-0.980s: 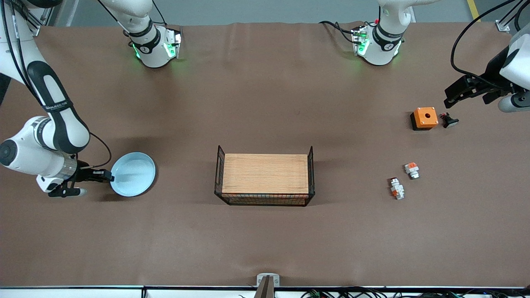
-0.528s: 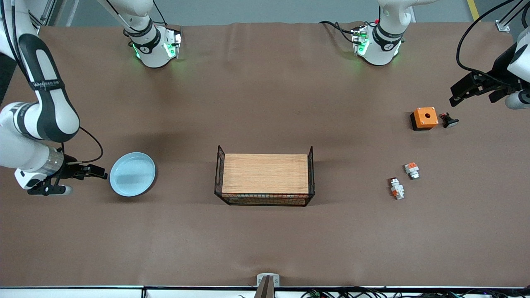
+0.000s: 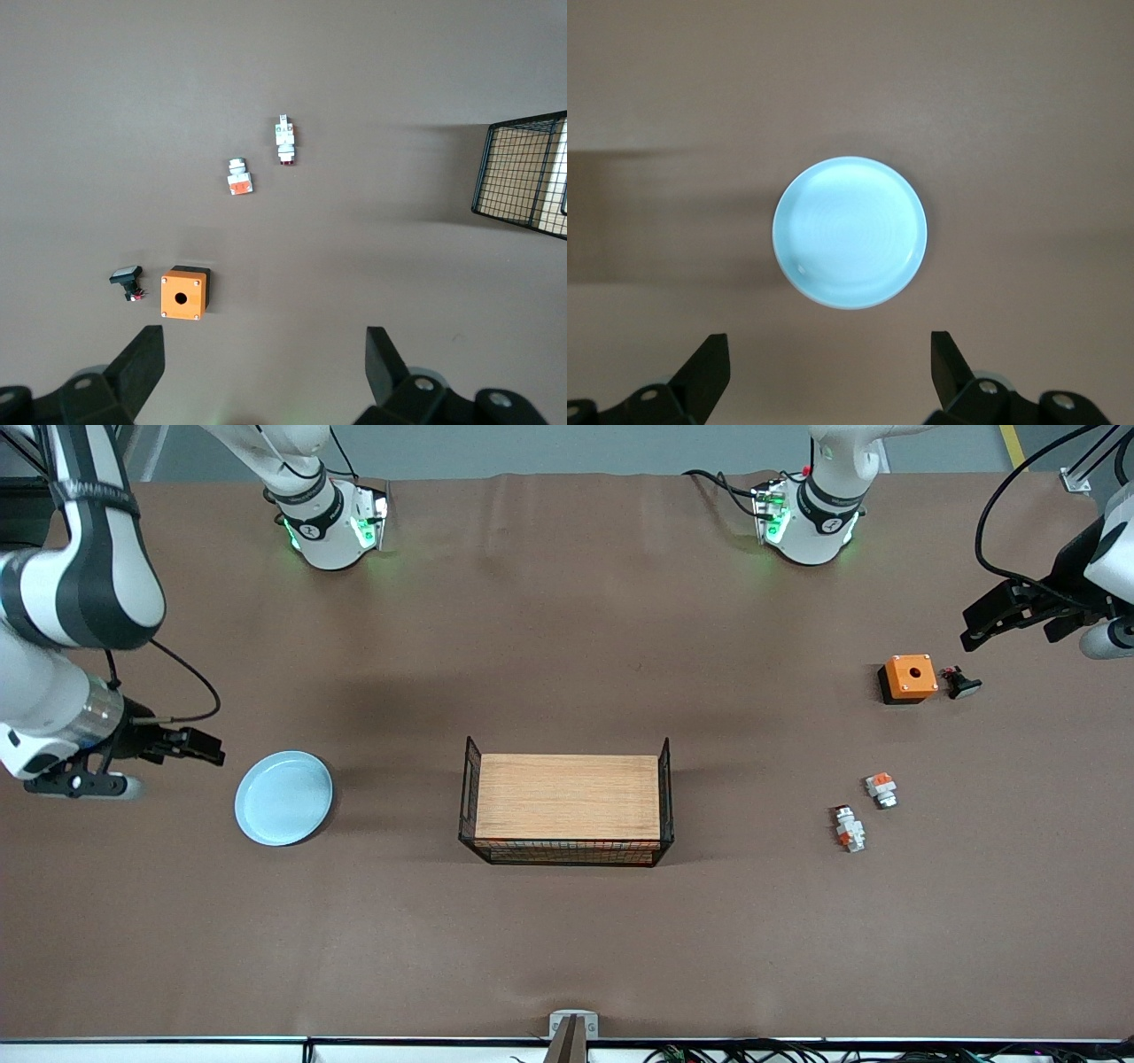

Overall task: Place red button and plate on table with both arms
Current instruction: 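Open the right gripper and draw it back from the plate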

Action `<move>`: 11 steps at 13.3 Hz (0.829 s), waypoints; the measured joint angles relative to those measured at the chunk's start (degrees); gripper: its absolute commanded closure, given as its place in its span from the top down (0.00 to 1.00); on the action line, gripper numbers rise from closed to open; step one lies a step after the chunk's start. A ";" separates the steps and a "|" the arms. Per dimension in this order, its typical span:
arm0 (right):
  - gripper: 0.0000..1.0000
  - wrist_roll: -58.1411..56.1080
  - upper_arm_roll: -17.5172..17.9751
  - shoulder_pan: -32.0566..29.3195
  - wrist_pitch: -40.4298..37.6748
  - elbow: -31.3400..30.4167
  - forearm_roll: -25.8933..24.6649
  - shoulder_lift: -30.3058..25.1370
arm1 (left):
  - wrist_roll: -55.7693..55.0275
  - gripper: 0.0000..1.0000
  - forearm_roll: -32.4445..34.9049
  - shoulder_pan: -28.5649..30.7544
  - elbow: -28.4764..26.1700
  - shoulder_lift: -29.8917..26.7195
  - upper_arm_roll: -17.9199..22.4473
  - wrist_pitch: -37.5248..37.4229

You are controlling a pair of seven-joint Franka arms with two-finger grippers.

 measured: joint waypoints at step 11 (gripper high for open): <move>1.00 0.42 -0.72 0.14 -24.17 17.46 0.02 -6.60 | -0.51 1.00 0.00 0.36 0.13 0.00 0.32 -0.51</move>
